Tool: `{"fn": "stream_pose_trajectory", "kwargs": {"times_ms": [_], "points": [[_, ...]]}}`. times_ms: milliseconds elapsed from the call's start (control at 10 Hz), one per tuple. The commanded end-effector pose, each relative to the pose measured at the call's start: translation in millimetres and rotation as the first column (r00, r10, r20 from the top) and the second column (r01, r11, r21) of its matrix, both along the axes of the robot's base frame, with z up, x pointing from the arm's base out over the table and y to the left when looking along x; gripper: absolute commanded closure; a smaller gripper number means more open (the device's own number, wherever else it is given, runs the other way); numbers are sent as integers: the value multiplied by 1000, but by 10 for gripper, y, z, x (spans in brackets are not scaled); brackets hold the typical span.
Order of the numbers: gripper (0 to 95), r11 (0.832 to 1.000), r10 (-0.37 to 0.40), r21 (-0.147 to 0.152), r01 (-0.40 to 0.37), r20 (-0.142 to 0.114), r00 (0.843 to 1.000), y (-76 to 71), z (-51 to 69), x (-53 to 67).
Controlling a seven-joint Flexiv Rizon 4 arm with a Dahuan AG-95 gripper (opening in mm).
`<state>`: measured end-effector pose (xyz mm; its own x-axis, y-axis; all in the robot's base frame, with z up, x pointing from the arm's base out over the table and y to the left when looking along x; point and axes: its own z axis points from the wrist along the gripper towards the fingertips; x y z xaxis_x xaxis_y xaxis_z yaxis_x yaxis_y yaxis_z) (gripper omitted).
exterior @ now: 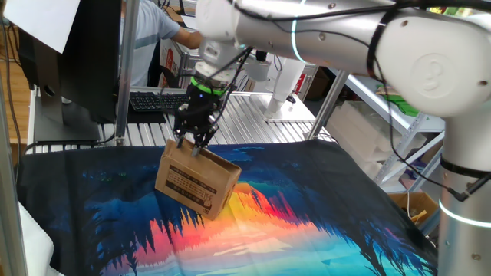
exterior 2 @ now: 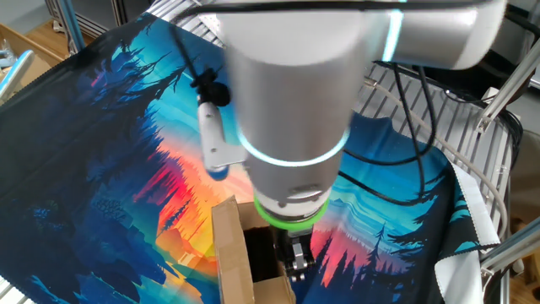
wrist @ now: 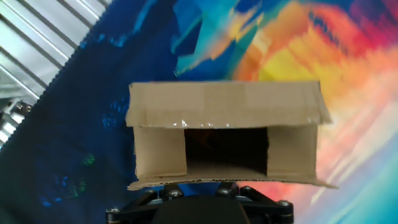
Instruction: Cover the box
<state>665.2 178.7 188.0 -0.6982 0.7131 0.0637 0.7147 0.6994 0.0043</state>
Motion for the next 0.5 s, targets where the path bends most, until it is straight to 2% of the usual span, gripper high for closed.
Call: {"fn": "stream_pose_trajectory", "kwargs": {"times_ms": [100, 500], "points": [[570, 998, -13, -62, 15, 34, 999, -90, -76, 116], [570, 996, -19, -82, 24, 63, 998, -49, -226, 201]]}}
